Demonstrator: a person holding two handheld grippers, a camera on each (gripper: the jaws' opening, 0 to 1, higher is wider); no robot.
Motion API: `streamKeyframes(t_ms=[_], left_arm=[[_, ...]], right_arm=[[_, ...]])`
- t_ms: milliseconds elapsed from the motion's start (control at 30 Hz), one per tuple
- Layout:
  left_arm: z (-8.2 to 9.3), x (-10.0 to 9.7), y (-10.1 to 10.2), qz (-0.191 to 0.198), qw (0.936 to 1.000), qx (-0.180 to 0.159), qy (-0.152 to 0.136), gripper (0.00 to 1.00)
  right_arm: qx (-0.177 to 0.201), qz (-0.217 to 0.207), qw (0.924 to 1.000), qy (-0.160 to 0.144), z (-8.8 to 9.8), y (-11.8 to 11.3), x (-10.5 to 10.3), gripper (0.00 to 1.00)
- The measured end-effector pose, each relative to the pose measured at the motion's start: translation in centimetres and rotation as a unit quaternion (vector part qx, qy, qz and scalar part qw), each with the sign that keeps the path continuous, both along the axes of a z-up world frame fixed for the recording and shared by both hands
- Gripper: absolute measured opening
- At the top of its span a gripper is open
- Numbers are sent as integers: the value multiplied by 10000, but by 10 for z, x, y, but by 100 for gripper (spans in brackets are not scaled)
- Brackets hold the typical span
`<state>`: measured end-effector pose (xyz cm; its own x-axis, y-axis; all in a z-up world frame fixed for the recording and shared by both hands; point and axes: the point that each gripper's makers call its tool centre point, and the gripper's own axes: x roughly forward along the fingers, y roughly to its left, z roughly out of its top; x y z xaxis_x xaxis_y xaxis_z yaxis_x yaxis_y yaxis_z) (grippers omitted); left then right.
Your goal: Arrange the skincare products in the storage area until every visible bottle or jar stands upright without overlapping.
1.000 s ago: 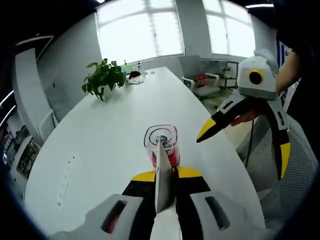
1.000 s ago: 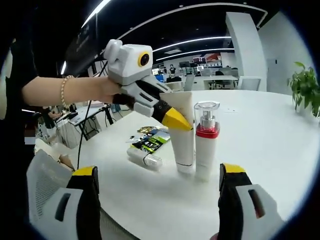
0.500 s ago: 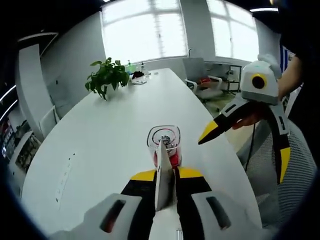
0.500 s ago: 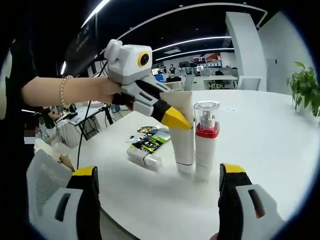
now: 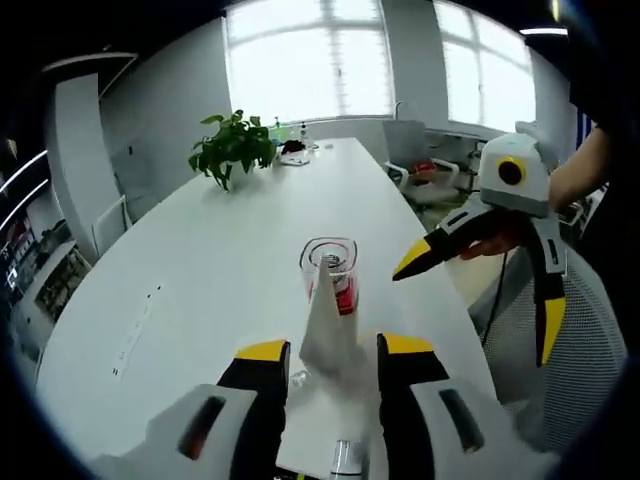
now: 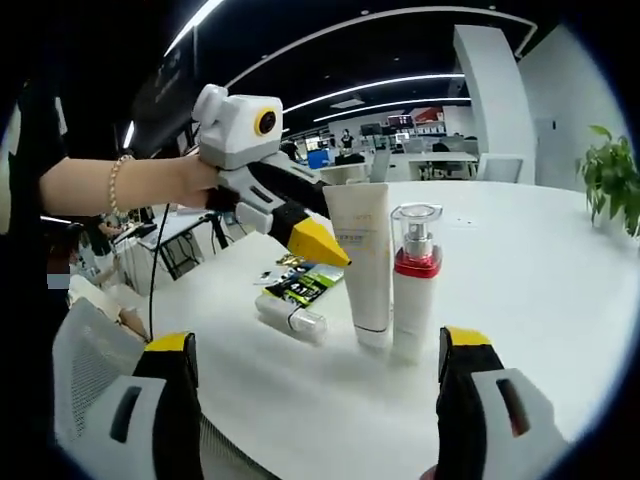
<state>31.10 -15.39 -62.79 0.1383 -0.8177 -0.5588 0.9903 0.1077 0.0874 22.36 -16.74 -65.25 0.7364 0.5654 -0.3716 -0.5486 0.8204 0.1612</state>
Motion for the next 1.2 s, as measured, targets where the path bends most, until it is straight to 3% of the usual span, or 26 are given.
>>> streamKeyframes(t_ms=[533,867,1200], left_arm=[[4,-14,36,733,9968,-119,283,58],[2,-27,66,1446,9877,-255,529,74],[2,-40,98,1997,9770,-367,655,83]], right_arm=[[10,56,10000,-26,1,2,-2,100],[111,57,9999,-22,2,3,-2,100],[93,118,9999,-23,2,5,-3,100]])
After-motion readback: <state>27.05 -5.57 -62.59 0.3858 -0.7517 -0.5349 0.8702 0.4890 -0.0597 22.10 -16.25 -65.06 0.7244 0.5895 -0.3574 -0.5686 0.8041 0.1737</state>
